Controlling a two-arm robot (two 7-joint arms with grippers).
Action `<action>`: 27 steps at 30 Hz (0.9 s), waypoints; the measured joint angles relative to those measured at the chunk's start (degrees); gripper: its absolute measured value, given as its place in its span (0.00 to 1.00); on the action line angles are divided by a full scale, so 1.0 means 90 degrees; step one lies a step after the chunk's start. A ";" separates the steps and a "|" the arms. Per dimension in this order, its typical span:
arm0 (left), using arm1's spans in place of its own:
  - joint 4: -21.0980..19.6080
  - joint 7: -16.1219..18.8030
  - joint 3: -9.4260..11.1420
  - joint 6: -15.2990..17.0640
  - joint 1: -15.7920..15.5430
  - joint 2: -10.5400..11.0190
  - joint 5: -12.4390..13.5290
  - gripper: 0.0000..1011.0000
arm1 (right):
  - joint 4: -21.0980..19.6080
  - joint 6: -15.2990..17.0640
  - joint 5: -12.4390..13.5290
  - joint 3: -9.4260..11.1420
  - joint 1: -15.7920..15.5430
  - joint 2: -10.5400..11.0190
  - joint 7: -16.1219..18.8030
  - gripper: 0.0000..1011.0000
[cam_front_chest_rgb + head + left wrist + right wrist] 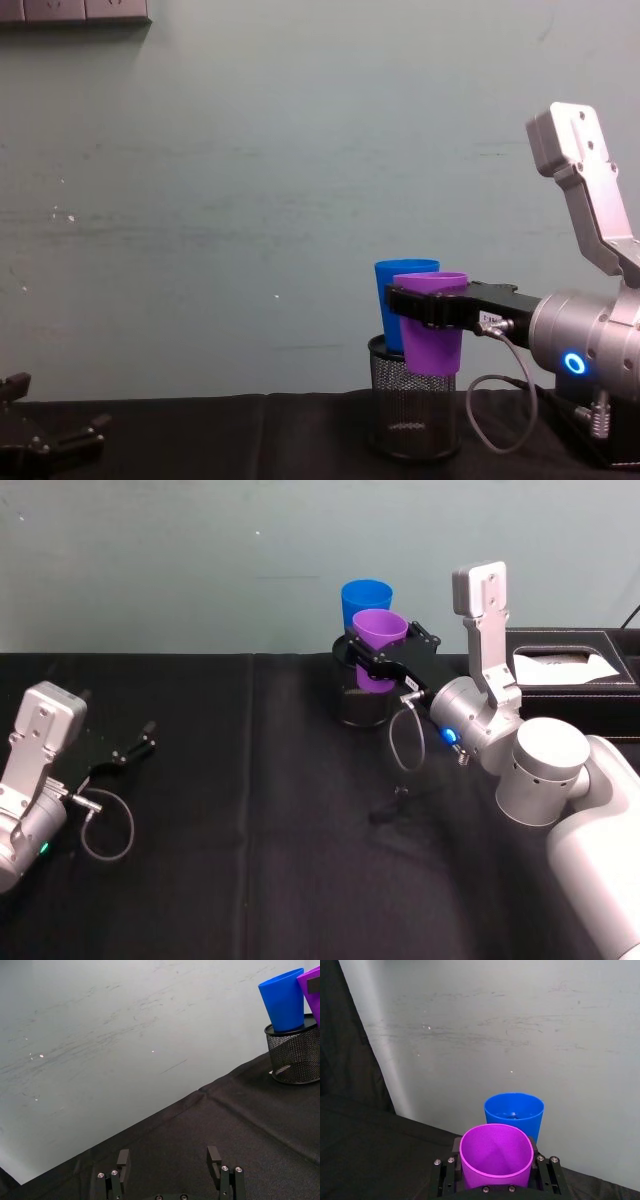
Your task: Pick up one cup with a gripper and tap it against the other cup.
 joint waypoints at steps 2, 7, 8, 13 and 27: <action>0.0000 0.0000 0.0000 0.0000 0.0000 0.0000 0.0000 0.99 | 0.0000 0.0000 0.0000 0.0000 0.0000 0.0000 0.0000 0.72; 0.0000 0.0000 0.0000 0.0000 0.0000 0.0000 0.0000 0.99 | 0.0000 0.0000 0.0000 0.0000 0.0000 0.0000 0.0000 0.72; 0.0000 0.0000 0.0000 0.0000 0.0000 0.0000 0.0000 0.99 | 0.0000 0.0000 0.0000 0.0000 0.0000 0.0000 0.0000 0.72; 0.0000 0.0000 0.0000 0.0000 0.0000 0.0000 0.0000 0.99 | 0.0000 0.0000 0.0000 0.0000 0.0000 0.0000 0.0000 0.72; 0.0000 0.0000 0.0000 0.0000 0.0000 0.0000 0.0000 0.99 | 0.0000 0.0000 0.0000 0.0000 0.0000 0.0000 0.0000 0.72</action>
